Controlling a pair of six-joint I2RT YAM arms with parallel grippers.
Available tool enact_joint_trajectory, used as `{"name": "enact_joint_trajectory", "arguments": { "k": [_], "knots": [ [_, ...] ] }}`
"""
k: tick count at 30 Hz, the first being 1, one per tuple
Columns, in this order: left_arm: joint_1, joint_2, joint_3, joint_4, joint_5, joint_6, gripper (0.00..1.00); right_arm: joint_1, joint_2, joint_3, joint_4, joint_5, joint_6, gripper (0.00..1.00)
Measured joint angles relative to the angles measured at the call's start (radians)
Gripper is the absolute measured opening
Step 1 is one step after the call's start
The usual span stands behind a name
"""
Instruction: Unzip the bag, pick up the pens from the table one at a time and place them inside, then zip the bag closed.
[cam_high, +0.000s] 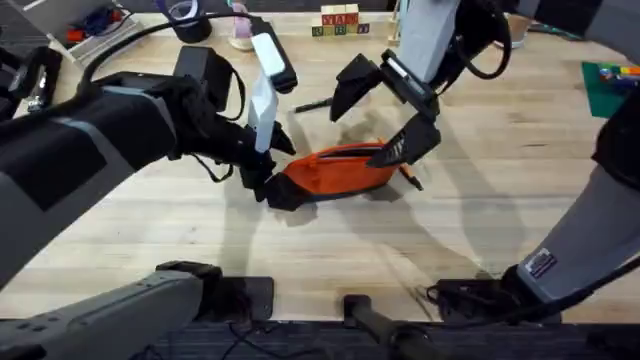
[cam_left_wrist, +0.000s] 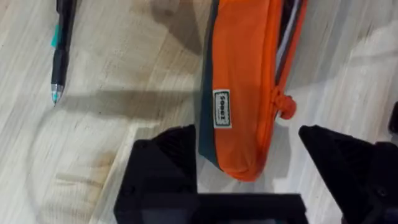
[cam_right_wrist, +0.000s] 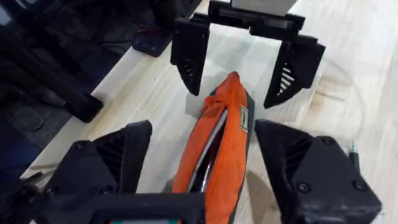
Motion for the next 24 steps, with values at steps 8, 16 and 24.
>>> {"name": "enact_joint_trajectory", "arguments": {
  "k": [8, 16, 24],
  "knots": [
    [0.0, 0.0, 0.0, 0.0, 0.003, 0.0, 0.993, 0.0, 0.0, 0.0, -0.002, 0.0, 0.0, 0.997],
    [0.0, 0.0, 0.016, -0.077, 0.002, 0.0, 0.995, 0.0, 0.0, 0.0, -0.003, 0.0, 0.0, 0.996],
    [0.0, 0.0, 0.171, -0.239, 0.002, 0.001, 0.995, 0.0, 0.0, 0.0, -0.003, 0.0, 0.001, 0.997]
  ]
}}
